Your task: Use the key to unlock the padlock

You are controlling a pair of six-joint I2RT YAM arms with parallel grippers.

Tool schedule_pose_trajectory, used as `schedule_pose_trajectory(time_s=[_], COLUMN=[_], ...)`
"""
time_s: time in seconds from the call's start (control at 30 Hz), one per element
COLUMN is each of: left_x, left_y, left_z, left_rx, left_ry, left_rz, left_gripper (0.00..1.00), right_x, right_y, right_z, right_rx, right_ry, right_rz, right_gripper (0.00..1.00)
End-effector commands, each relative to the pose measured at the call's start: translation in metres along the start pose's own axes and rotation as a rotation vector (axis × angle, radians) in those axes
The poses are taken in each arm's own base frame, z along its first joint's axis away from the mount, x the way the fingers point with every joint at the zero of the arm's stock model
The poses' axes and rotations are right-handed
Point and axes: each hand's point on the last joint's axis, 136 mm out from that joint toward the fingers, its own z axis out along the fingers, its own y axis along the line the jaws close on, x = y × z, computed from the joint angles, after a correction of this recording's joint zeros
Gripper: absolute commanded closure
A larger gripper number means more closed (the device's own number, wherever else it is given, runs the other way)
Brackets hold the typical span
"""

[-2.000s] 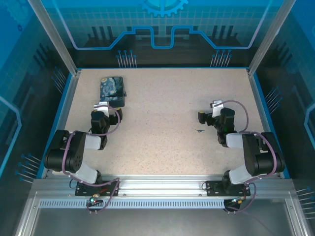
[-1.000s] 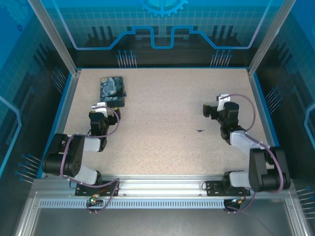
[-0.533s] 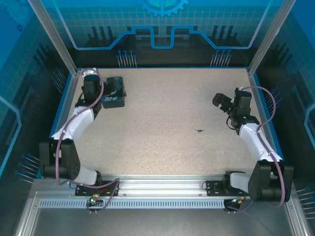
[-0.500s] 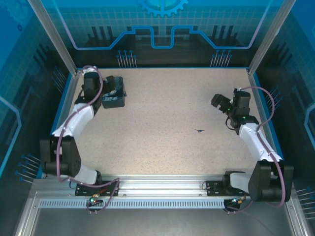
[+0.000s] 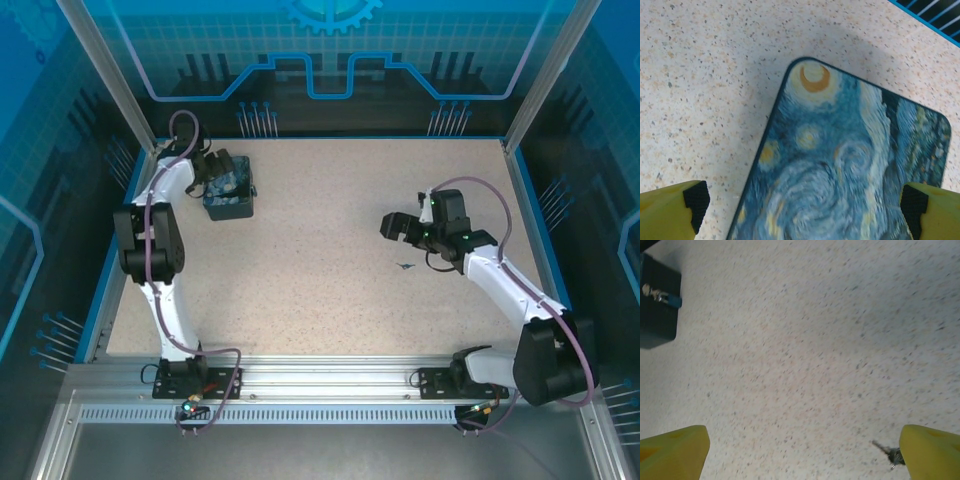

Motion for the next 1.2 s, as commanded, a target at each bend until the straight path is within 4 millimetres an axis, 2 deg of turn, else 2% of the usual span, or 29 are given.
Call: schedule_pose_trajectory(time_s=[0.0, 0.13, 0.27, 0.4, 0.5, 0.6, 0.77, 0.87, 0.93, 0.97, 1.03, 1.07, 1.17], left_x=[-0.004, -0.012, -0.015, -0.008, 0.008, 0.035, 0.099, 0.138, 0.157, 0.163, 0.161, 0.149, 0.126], left_y=[0.001, -0.013, -0.039, -0.077, -0.112, -0.153, -0.223, -0.259, -0.274, -0.278, -0.278, -0.278, -0.258], left_z=[0.011, 0.030, 0.044, 0.043, 0.034, 0.020, -0.014, -0.039, -0.055, -0.063, -0.076, -0.091, -0.116], left_rx=[-0.003, 0.039, 0.140, 0.252, 0.338, 0.447, 0.612, 0.698, 0.727, 0.738, 0.739, 0.750, 0.730], left_ry=[0.051, 0.080, 0.107, 0.133, 0.158, 0.212, 0.290, 0.333, 0.345, 0.339, 0.295, 0.242, 0.125], left_rz=[-0.032, -0.029, -0.038, 0.001, 0.056, 0.118, 0.236, 0.304, 0.343, 0.356, 0.334, 0.306, 0.219], left_gripper=[0.01, 0.01, 0.01, 0.01, 0.01, 0.01, 0.01, 0.01, 0.01, 0.01, 0.01, 0.01, 0.01], right_x=[0.017, 0.020, 0.023, 0.025, 0.024, 0.025, 0.027, 0.028, 0.026, 0.024, 0.019, 0.014, -0.003], right_y=[0.004, 0.002, 0.000, -0.002, 0.000, 0.003, 0.008, 0.009, 0.009, 0.010, 0.010, 0.012, 0.016], right_z=[-0.007, -0.016, -0.024, -0.027, -0.027, -0.026, -0.024, -0.022, -0.020, -0.018, -0.015, -0.012, -0.002], right_rx=[-0.019, -0.015, 0.002, 0.012, -0.002, -0.017, -0.032, -0.032, -0.033, -0.031, -0.020, -0.018, -0.019], right_ry=[0.040, 0.026, 0.019, 0.023, 0.018, 0.020, 0.020, 0.017, 0.016, 0.019, 0.019, 0.017, 0.023], right_rz=[-0.006, -0.017, -0.031, -0.029, -0.020, -0.003, 0.022, 0.039, 0.046, 0.048, 0.048, 0.046, 0.047], right_gripper=[0.02, 0.01, 0.01, 0.01, 0.01, 0.01, 0.01, 0.01, 0.00, 0.00, 0.00, 0.00, 0.00])
